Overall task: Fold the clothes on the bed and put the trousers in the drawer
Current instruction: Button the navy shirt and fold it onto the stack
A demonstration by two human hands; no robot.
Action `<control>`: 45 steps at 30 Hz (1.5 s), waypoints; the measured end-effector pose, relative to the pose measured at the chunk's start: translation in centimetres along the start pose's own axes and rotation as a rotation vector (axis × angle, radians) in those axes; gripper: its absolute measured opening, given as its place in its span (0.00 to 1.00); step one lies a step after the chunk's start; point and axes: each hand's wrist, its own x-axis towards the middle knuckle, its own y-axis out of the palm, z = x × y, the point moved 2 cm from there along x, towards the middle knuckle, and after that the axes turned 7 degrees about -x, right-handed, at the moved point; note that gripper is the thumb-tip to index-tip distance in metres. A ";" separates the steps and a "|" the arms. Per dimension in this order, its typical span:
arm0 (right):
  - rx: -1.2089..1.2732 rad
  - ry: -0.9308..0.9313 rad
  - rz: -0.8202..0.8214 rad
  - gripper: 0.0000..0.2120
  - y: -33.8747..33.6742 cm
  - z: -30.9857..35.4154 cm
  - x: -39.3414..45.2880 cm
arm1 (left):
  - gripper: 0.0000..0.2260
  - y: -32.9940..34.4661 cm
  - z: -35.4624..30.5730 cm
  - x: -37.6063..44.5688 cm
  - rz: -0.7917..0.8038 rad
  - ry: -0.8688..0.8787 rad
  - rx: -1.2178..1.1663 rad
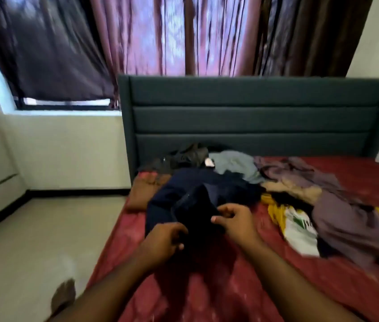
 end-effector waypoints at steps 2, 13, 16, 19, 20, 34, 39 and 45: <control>-0.021 0.190 0.088 0.10 4.2 -6.6 -3.6 | 0.10 4.2 3.3 -2.8 0.056 -0.133 0.264; 0.375 0.466 0.400 0.11 10.2 -8.7 -11.6 | 0.10 11.4 8.2 -8.2 -0.169 -0.416 -0.739; 0.495 0.469 0.410 0.09 10.8 -8.6 -11.6 | 0.04 12.9 7.9 -9.4 -0.261 -0.514 -1.061; 0.568 0.454 0.453 0.08 11.3 -8.7 -11.2 | 0.07 13.2 8.6 -9.5 -0.320 -0.490 -1.128; 0.564 0.449 0.467 0.07 11.4 -8.6 -11.2 | 0.08 13.1 9.0 -9.5 -0.352 -0.484 -1.140; 0.551 0.480 0.564 0.10 12.3 -8.0 -10.9 | 0.06 13.0 10.4 -9.7 -0.346 -0.556 -1.146; 0.553 0.428 0.511 0.11 12.3 -7.9 -10.8 | 0.04 13.0 10.6 -9.3 -0.355 -0.568 -1.108; 0.311 0.271 0.651 0.10 12.5 -7.7 -10.5 | 0.06 12.7 11.7 -9.6 -0.305 -0.668 -1.234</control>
